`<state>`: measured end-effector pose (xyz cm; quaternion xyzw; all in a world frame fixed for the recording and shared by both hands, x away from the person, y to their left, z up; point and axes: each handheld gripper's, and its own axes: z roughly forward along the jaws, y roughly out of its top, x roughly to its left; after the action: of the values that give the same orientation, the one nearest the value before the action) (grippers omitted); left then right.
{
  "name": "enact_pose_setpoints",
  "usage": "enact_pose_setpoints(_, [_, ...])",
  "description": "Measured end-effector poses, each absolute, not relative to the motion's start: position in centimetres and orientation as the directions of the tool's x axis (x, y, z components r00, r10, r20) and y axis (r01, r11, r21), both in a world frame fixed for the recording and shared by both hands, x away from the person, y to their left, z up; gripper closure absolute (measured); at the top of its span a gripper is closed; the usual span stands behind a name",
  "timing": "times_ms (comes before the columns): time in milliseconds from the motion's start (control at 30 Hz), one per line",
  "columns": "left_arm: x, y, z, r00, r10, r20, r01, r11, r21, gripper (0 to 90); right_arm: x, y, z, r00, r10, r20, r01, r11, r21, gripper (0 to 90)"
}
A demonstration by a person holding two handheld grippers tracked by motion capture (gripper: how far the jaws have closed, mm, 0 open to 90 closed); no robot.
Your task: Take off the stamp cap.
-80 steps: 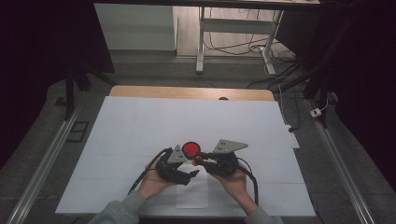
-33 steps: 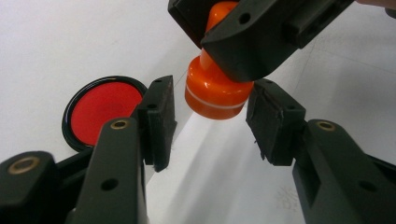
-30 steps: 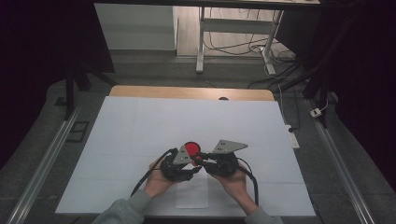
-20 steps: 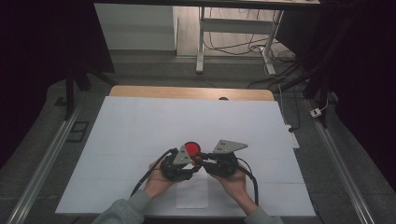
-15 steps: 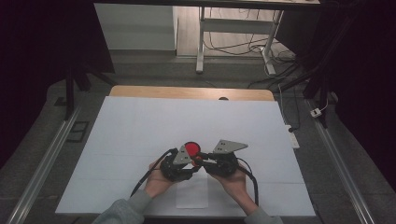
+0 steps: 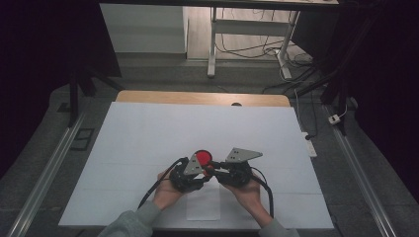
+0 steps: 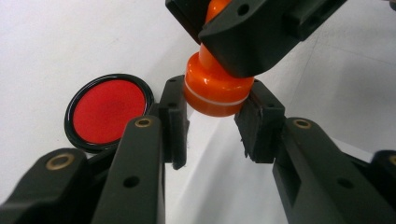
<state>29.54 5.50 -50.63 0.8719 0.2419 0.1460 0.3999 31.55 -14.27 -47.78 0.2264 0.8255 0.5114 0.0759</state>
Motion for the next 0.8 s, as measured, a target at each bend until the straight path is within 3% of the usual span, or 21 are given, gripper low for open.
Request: enact_pose_setpoints(800, [29.4, 5.45, -50.76, 0.838, 0.54, 0.08, 0.303, -0.583, 0.754, 65.8, 31.31, -14.05, -48.0, -0.881, 0.465, 0.089, 0.288, 0.377, 0.88, 72.6])
